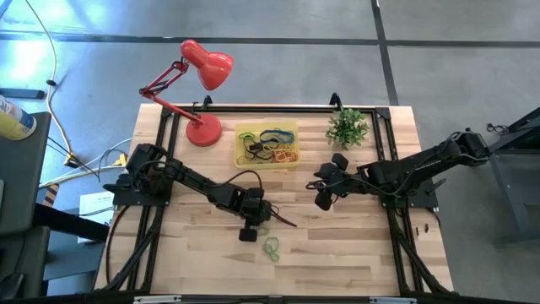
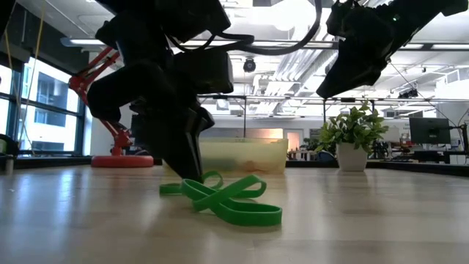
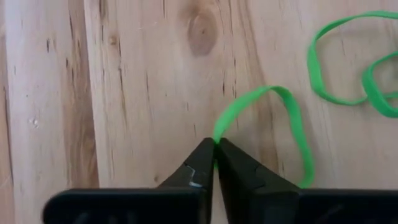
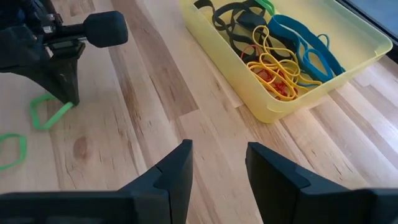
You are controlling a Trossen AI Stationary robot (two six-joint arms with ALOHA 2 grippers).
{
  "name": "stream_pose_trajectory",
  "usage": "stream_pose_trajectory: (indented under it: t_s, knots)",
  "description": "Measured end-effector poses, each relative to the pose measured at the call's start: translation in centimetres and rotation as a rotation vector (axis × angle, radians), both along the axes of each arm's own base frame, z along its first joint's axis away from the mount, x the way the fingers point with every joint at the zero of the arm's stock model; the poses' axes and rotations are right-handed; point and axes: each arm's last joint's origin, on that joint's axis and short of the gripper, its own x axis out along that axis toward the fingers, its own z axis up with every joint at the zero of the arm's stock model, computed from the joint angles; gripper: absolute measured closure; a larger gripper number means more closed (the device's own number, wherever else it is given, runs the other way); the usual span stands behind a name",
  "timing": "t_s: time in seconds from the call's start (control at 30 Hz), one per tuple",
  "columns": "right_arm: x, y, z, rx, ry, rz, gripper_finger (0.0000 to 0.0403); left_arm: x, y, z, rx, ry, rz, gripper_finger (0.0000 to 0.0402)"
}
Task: Pick and place rubber bands into bin
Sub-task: Put the green rubber band into the yellow container
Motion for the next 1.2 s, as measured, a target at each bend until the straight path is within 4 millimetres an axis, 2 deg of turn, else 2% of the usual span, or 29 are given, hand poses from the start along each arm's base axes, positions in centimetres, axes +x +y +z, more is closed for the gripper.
stream_pose_trajectory:
  t_s: [0.2,0.43,0.6,0.73,0.97,1.1,1.2]
  knots:
    - [0.0,0.0,-0.1,-0.001,0.008,0.002,0.0263,0.0,0.0,-0.1,0.005,-0.002,0.002,0.0399]
    - [-0.2,0.0,-0.2,-0.005,0.029,0.003,0.0263,0.1,0.0,1.2,0.014,-0.067,0.01,0.04]
    - [-0.2,0.0,-0.2,-0.008,0.035,0.005,0.0263,1.1,-0.1,3.6,0.035,-0.125,-0.028,0.0401]
    - [-0.3,-0.1,-0.4,-0.01,0.04,0.004,0.0263,1.8,0.1,6.1,0.135,-0.127,-0.062,0.0401]
    - [-0.8,-0.2,-1.6,0.032,0.05,-0.032,0.0263,3.0,3.4,10.8,0.353,-0.079,-0.089,0.0401]
    - [-0.9,-0.2,-2.1,0.061,0.038,-0.054,0.0263,3.3,6.4,12.6,0.458,-0.047,-0.082,0.0401]
    - [-1.0,-0.2,-2.4,0.084,0.024,-0.067,0.0263,3.0,9.2,13.0,0.516,0.009,-0.062,0.0401]
